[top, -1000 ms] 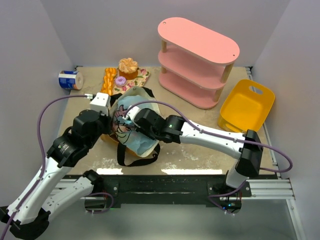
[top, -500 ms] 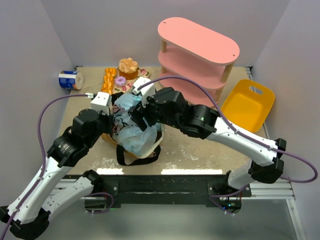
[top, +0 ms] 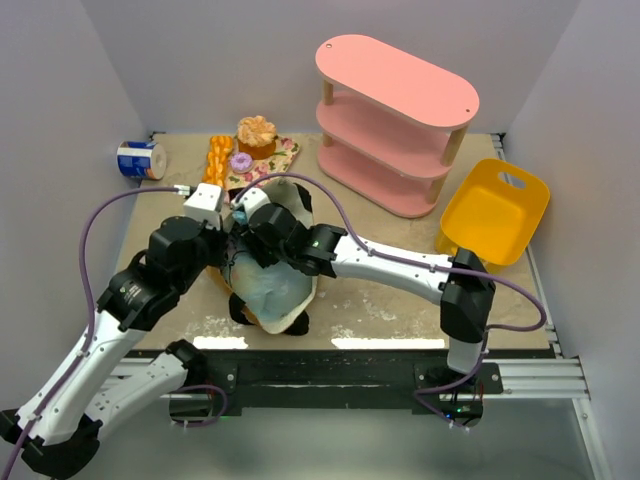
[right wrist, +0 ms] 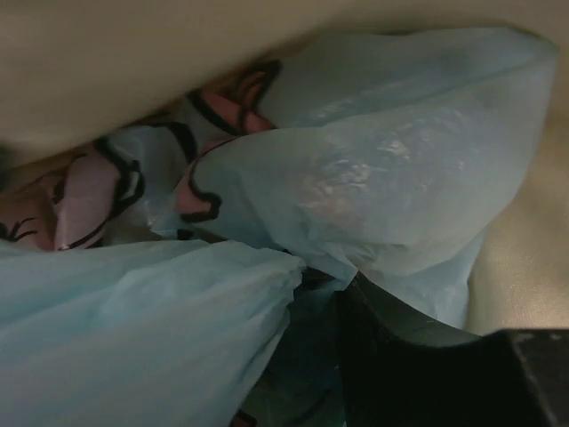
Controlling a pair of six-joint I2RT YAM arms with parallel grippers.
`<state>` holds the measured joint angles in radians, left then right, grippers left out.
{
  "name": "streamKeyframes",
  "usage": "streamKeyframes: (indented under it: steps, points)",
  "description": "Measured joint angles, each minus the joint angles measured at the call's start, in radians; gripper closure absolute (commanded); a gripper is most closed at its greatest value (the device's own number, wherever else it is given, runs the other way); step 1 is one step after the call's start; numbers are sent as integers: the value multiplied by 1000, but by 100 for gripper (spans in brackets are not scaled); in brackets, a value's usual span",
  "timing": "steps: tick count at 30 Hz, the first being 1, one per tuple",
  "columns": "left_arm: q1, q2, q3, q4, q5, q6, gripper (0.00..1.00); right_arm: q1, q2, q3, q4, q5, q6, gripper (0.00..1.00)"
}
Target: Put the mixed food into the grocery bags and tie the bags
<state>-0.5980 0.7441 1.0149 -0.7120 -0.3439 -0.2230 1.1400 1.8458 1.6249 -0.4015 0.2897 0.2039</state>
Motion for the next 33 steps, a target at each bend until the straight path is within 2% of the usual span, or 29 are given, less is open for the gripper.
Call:
streamKeyframes:
  steps: [5,7,8,11,19,21,22,24,25,28,30,33]
  points:
    - [2,5,0,-9,-5,0,100,-49,42,-41,100,26,92,46]
    - [2,10,0,-10,-5,0,100,-52,45,-45,114,36,115,36]
    - [2,10,0,-9,-5,1,100,-51,43,-45,114,46,119,25]
    - [2,10,0,-5,-3,1,100,-58,21,-62,104,80,127,13]
    - [2,69,0,109,82,0,100,-199,-138,-157,-9,83,90,3]
    - [2,115,0,150,124,0,86,-243,-169,-167,-36,80,57,1]
    - [1,136,0,171,143,0,64,-259,-183,-171,-49,73,39,1]
    - [1,164,0,201,178,10,41,-276,-207,-177,-71,52,11,1]
    - [2,172,0,220,195,6,23,-278,-221,-180,-83,29,-1,1]
    - [3,164,0,266,240,17,6,-271,-280,-191,-115,-54,-27,1]
    - [2,150,0,298,274,26,1,-268,-323,-191,-123,-120,-33,1]
    - [2,124,0,339,325,34,0,-265,-405,-175,-140,-214,-38,1]
